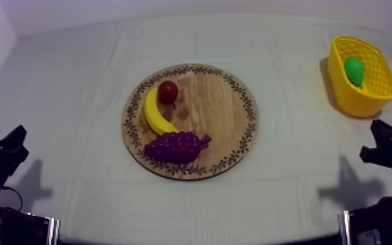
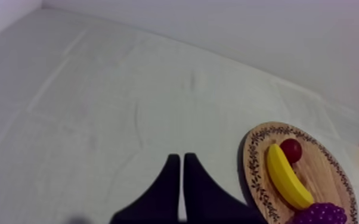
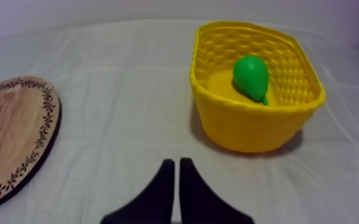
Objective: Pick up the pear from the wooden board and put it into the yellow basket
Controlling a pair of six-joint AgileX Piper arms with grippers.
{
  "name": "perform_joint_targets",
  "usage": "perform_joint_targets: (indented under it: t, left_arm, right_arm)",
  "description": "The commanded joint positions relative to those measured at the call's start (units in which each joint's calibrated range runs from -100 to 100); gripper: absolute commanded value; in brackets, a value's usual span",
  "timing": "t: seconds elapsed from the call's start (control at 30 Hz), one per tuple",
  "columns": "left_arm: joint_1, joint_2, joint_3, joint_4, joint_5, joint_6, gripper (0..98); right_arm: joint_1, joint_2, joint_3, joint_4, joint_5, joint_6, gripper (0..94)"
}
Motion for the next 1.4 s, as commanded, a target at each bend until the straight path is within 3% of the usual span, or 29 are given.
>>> perform_joint_targets:
  t: [0.0,0.3,1.37]
  left_arm:
    - [0.0,0.0,0.0,-0.02,0.0,0.0,0.1]
    - [0.0,0.0,0.0,-0.02,0.0,0.0,0.1]
    - [0.0,0.0,0.0,-0.02,0.0,0.0,0.1]
  right_arm:
    - [0.0,0.0,0.1,0.3,-1.2,1.2,1.4]
    - [0.0,-0.1,0.4,0.6,-1.6,3.3,0.4]
    - [0.0,-0.1,0.4,0.6,-1.6,3.7,0.4]
